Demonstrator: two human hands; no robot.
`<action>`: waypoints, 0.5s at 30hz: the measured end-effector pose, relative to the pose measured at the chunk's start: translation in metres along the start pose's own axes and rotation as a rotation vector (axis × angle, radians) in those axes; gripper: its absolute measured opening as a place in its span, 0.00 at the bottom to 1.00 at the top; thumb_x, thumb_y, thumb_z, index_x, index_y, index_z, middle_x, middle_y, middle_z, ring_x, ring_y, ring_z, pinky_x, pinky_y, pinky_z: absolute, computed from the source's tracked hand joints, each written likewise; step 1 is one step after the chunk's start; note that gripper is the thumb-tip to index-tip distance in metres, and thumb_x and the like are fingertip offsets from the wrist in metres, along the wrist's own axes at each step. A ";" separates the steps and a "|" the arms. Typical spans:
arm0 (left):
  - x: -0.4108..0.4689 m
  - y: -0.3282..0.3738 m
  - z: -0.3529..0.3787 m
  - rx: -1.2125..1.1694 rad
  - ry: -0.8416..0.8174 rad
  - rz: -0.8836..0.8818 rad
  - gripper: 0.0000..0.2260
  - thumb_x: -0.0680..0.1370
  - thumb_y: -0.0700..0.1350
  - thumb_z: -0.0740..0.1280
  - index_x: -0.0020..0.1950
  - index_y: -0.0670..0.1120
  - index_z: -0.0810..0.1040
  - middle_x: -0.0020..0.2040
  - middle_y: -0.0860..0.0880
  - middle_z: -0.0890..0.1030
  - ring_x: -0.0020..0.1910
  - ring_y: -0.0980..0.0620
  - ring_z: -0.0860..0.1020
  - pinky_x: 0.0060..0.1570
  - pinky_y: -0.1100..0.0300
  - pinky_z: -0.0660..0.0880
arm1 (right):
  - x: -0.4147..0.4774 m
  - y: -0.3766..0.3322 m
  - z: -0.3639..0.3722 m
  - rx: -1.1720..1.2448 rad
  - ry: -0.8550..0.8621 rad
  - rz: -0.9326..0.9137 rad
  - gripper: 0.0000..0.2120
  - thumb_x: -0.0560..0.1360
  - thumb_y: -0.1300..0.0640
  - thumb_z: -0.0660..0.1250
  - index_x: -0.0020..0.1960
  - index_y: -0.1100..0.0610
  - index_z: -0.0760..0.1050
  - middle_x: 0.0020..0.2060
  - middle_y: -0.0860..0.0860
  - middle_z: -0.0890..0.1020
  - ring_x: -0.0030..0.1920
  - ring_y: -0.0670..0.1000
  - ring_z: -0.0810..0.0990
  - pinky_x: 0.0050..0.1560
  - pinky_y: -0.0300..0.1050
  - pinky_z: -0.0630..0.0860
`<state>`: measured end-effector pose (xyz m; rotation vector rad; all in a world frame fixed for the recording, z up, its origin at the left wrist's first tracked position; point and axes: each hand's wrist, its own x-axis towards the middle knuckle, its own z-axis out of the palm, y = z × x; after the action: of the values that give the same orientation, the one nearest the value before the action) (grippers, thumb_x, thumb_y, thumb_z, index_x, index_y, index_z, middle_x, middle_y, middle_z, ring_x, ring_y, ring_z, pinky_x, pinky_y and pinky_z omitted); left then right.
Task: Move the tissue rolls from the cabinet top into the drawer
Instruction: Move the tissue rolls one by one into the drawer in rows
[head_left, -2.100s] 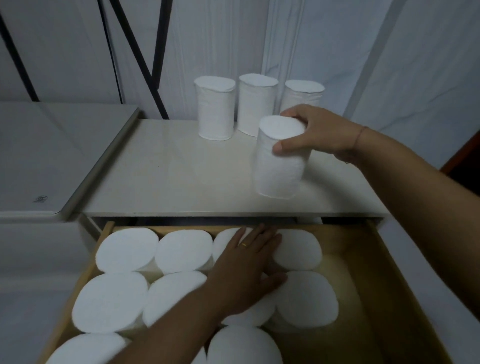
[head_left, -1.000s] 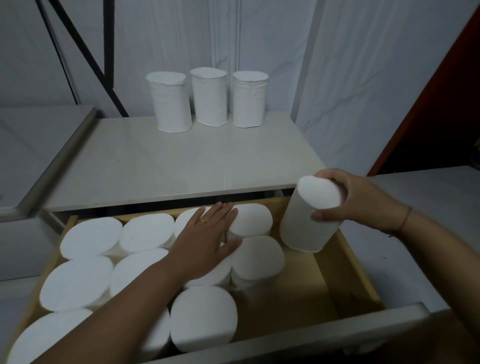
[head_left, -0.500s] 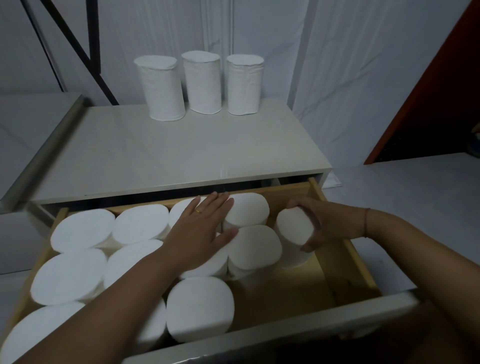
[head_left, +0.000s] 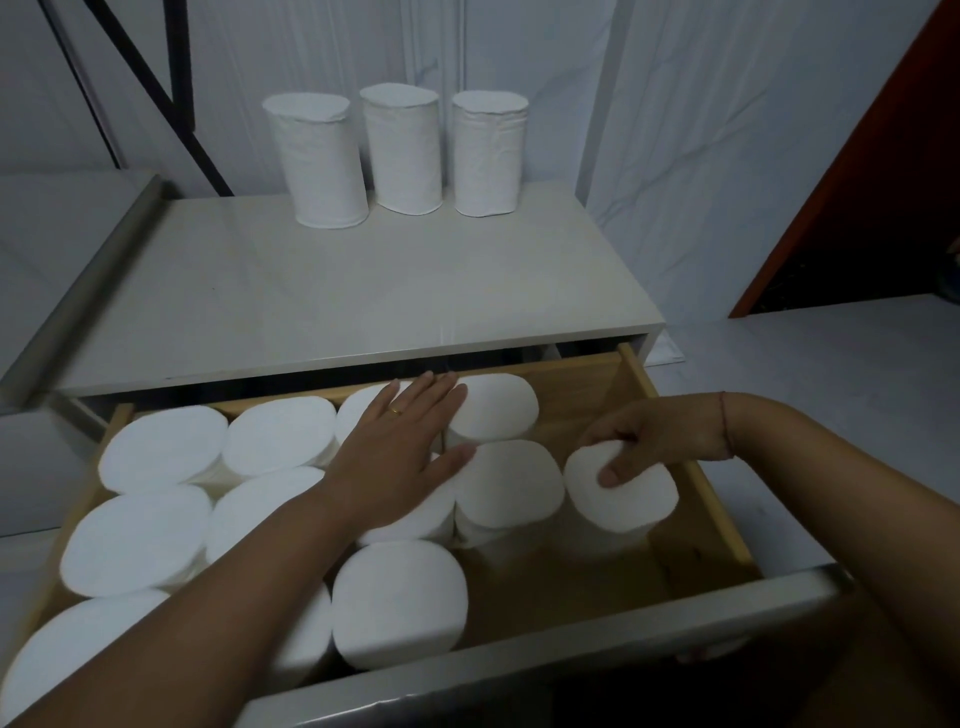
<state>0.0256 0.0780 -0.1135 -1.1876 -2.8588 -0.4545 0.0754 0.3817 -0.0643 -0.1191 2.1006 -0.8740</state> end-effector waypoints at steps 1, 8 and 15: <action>0.000 0.000 0.000 -0.003 -0.002 -0.001 0.31 0.76 0.65 0.45 0.77 0.53 0.51 0.78 0.54 0.50 0.75 0.59 0.44 0.74 0.57 0.39 | -0.001 0.000 0.001 0.001 -0.038 0.010 0.17 0.72 0.50 0.70 0.58 0.38 0.73 0.57 0.43 0.77 0.58 0.47 0.76 0.51 0.41 0.78; 0.000 0.001 -0.001 0.001 -0.005 -0.004 0.31 0.76 0.65 0.45 0.77 0.53 0.51 0.77 0.54 0.50 0.75 0.59 0.43 0.74 0.57 0.39 | -0.007 -0.006 0.021 -0.025 -0.102 0.022 0.22 0.67 0.44 0.70 0.60 0.40 0.72 0.56 0.43 0.77 0.57 0.48 0.76 0.50 0.42 0.77; -0.001 0.002 -0.001 -0.003 0.003 -0.001 0.31 0.77 0.64 0.46 0.77 0.52 0.51 0.77 0.54 0.50 0.75 0.59 0.44 0.73 0.58 0.39 | -0.004 -0.010 0.046 -0.009 -0.123 0.039 0.19 0.70 0.47 0.70 0.60 0.42 0.72 0.56 0.42 0.78 0.57 0.44 0.76 0.52 0.37 0.74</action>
<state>0.0273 0.0785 -0.1121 -1.1849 -2.8578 -0.4602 0.1093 0.3503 -0.0743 -0.1330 1.9863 -0.8136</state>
